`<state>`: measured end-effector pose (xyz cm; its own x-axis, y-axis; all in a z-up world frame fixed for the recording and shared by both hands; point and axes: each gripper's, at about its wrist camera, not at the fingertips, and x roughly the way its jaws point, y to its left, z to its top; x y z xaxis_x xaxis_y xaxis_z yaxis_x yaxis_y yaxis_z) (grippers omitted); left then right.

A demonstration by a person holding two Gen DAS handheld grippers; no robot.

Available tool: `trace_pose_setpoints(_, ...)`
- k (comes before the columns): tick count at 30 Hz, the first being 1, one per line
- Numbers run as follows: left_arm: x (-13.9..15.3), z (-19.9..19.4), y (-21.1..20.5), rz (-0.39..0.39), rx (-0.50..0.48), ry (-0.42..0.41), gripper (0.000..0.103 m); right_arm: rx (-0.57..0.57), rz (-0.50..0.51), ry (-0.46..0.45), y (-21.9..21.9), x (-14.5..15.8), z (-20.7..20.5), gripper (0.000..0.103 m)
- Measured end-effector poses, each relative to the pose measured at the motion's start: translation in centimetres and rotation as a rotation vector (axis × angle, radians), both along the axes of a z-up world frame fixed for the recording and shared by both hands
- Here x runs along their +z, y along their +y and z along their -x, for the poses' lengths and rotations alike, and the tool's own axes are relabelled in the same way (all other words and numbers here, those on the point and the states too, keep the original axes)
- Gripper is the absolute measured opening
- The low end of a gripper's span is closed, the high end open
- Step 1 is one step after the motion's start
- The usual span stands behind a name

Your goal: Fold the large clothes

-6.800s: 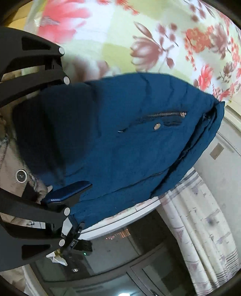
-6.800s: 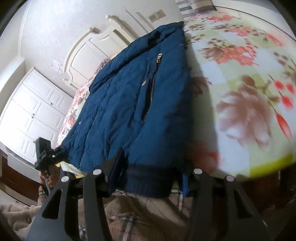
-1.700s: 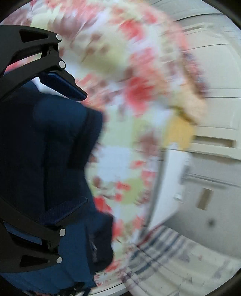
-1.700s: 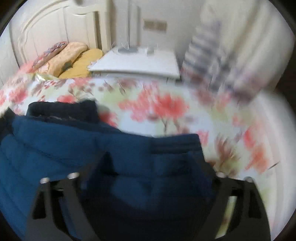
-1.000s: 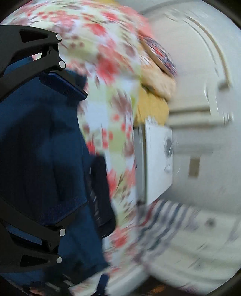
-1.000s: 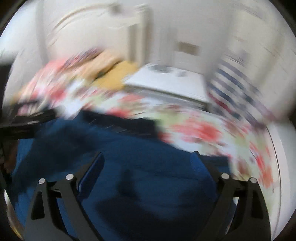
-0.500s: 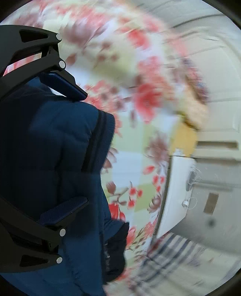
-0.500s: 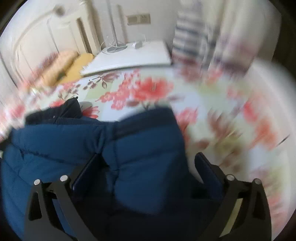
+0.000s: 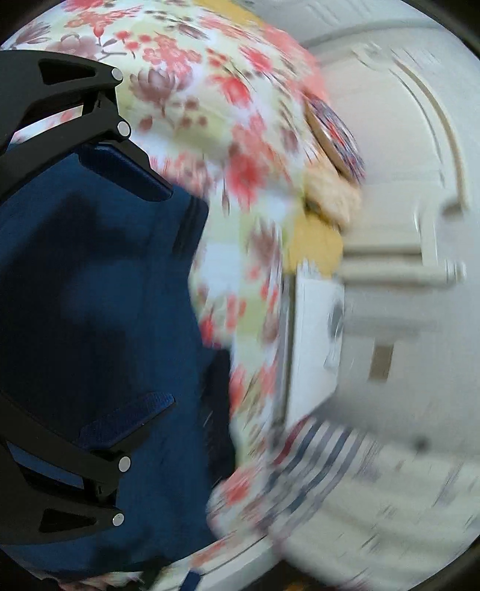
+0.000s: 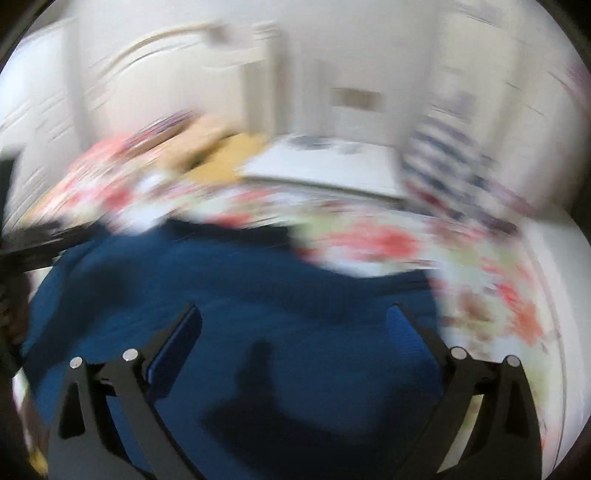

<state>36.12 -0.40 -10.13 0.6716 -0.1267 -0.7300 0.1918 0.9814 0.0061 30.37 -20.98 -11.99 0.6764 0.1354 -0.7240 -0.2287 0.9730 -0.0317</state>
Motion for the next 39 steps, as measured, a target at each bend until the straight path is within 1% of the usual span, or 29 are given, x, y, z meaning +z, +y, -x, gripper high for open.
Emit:
trace_pose_setpoints(1, -0.4, 0.6, -1.4, -0.018, -0.047, 0.006, 0.099, 0.049, 0.027, 0.026, 1.7, -0.9, 0.2, 0.100)
trace_pose_setpoints(2, -1.5, 1.4, -3.2, -0.058, -0.103, 0.015, 0.099, 0.087, 0.064, 0.055, 3.3, -2.2, 0.3, 0.100)
trace_pose_setpoints(3, -2.7, 1.8, -4.4, -0.103, -0.118, 0.020, 0.099, 0.100, 0.118, 0.076, 4.6, -3.9, 0.2, 0.100)
trace_pose_setpoints(4, -4.1, 1.9, -5.2, -0.151, -0.119, 0.031, 0.099, 0.102, 0.128, 0.071, 4.9, -4.5, 0.1, 0.100)
trace_pose_setpoints(5, -5.7, 1.5, -5.6, -0.175, -0.118, 0.055, 0.099, 0.102, 0.107, 0.070, 4.7, -4.6, -0.1, 0.100)
trace_pose_setpoints(7, -6.2, 0.7, -4.7, -0.107, -0.112, 0.084, 0.099, 0.087, 0.022, 0.116, 3.2, -4.7, -1.1, 0.100)
trace_pose_setpoints(8, -6.2, 0.6, -4.6, -0.091, -0.112, 0.093, 0.099, 0.077, 0.003, 0.126, 2.7, -4.8, -1.3, 0.100)
trace_pose_setpoints(9, -6.2, 0.5, -4.3, -0.079, -0.114, 0.101, 0.099, 0.073, 0.006, 0.126, 2.6, -4.7, -1.2, 0.100)
trace_pose_setpoints(11, -5.7, 1.0, -3.8, -0.099, -0.108, 0.091, 0.099, 0.042, 0.046, 0.101, 2.1, -4.1, -0.5, 0.100)
trace_pose_setpoints(13, -4.6, 2.0, -2.1, -0.114, -0.069, 0.046, 0.099, -0.032, 0.064, 0.061, -0.1, -3.2, 0.3, 0.100)
trace_pose_setpoints(15, -4.2, 2.6, 0.6, -0.096, -0.011, 0.019, 0.099, -0.135, 0.062, 0.038, -3.4, -2.8, 1.3, 0.100)
trace_pose_setpoints(17, -4.5, 2.7, 3.7, -0.108, 0.101, 0.016, 0.099, -0.257, 0.049, 0.056, -7.6, -3.7, 1.8, 0.100)
trace_pose_setpoints(18, -5.1, 2.5, 5.4, -0.103, 0.161, 0.025, 0.099, -0.273, 0.018, 0.066, -8.9, -4.3, 2.1, 0.100)
trace_pose_setpoints(20, -6.0, 1.9, 7.7, 0.018, 0.180, 0.070, 0.099, -0.275, -0.163, 0.103, -11.5, -5.8, 2.0, 0.101)
trace_pose_setpoints(21, -6.2, 1.6, 8.3, 0.055, 0.188, 0.094, 0.099, -0.276, -0.169, 0.104, -11.6, -5.9, 2.0, 0.101)
trace_pose_setpoints(22, -6.1, 1.6, 8.1, 0.034, 0.190, 0.089, 0.099, -0.275, -0.138, 0.105, -11.3, -5.8, 1.9, 0.101)
trace_pose_setpoints(24, -5.8, 1.8, 7.2, -0.039, 0.195, 0.067, 0.099, -0.281, -0.087, 0.095, -10.7, -5.3, 2.0, 0.101)
trace_pose_setpoints(26, -4.6, 2.8, 6.3, -0.113, 0.222, 0.025, 0.099, -0.322, -0.035, 0.063, -9.9, -4.2, 3.1, 0.100)
trace_pose_setpoints(27, -3.7, 3.6, 5.9, -0.114, 0.221, 0.001, 0.099, -0.310, -0.025, 0.024, -9.0, -3.2, 4.1, 0.100)
trace_pose_setpoints(28, -2.3, 5.0, 5.3, -0.081, 0.194, -0.033, 0.099, -0.276, -0.030, -0.020, -8.4, -2.2, 5.1, 0.100)
trace_pose_setpoints(30, -0.3, 7.1, 3.8, -0.032, 0.128, -0.076, 0.099, -0.189, -0.046, -0.096, -5.4, -0.1, 7.5, 0.100)
trace_pose_setpoints(31, 0.4, 8.4, 2.5, -0.021, 0.074, -0.097, 0.099, -0.144, -0.056, -0.110, -4.3, 0.4, 8.2, 0.100)
trace_pose_setpoints(32, 0.7, 9.1, 1.3, -0.025, 0.037, -0.107, 0.099, -0.069, -0.061, -0.115, -2.3, 0.7, 9.1, 0.100)
trace_pose_setpoints(33, 0.7, 10.0, -0.3, -0.041, -0.011, -0.114, 0.099, -0.023, -0.051, -0.110, -0.8, 0.6, 9.6, 0.100)
trace_pose_setpoints(35, -0.4, 10.8, -3.0, -0.089, -0.074, -0.109, 0.099, 0.070, 0.033, -0.082, 2.7, -0.7, 10.5, 0.100)
trace_pose_setpoints(36, -1.5, 10.6, -3.8, -0.121, -0.083, -0.089, 0.099, 0.087, 0.064, -0.070, 3.6, -1.6, 10.6, 0.100)
trace_pose_setpoints(37, -2.7, 10.5, -4.4, -0.154, -0.083, -0.064, 0.099, 0.097, 0.103, -0.031, 4.4, -3.1, 10.4, 0.100)
trace_pose_setpoints(38, -4.5, 10.2, -4.5, -0.176, -0.083, -0.035, 0.099, 0.086, 0.106, -0.015, 4.6, -4.5, 10.2, 0.101)
trace_pose_setpoints(39, -5.5, 10.2, -4.1, -0.156, -0.087, -0.039, 0.099, 0.074, 0.074, -0.034, 4.0, -5.2, 10.1, 0.101)
